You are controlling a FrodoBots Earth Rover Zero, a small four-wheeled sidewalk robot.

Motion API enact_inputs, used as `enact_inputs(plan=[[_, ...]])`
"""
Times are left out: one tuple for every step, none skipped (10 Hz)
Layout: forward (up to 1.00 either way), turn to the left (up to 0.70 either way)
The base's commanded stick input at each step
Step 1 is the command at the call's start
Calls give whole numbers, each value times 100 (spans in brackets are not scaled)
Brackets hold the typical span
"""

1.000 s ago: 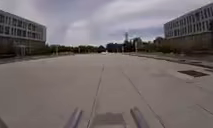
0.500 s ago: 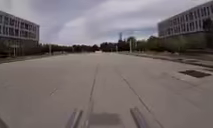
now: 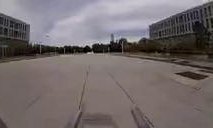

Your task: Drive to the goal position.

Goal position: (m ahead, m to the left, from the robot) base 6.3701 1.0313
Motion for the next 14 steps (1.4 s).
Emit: enact_inputs(plan=[[100,-27],[100,-27],[100,-27],[100,-19],[100,0],[100,0],[100,0],[100,0],[100,0],[100,0],[100,0],[100,0],[100,0],[100,0]])
